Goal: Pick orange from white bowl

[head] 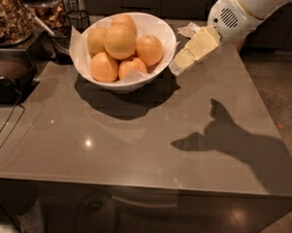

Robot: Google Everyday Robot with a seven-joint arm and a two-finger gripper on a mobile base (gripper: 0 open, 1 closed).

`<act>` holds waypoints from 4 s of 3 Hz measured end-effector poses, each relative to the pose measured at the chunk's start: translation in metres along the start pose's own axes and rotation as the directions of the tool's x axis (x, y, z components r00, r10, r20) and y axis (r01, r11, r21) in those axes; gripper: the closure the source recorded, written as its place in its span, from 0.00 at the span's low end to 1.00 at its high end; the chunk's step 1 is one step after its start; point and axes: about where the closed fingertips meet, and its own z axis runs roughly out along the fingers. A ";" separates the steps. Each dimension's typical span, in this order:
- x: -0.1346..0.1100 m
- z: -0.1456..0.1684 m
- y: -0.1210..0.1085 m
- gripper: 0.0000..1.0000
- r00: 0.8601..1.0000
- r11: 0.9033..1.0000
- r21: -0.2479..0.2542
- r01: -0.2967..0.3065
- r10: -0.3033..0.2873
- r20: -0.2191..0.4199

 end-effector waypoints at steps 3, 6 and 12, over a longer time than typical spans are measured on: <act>-0.048 0.021 0.009 0.00 1.000 1.000 -0.030 0.002 -0.002 0.021; -0.072 0.047 0.027 0.00 0.985 0.994 -0.108 -0.010 0.028 0.173; -0.170 0.092 0.035 0.00 0.933 0.992 -0.068 0.110 -0.079 0.352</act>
Offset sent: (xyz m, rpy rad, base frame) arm 0.0421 0.0671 0.0015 0.2545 -0.0932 0.0018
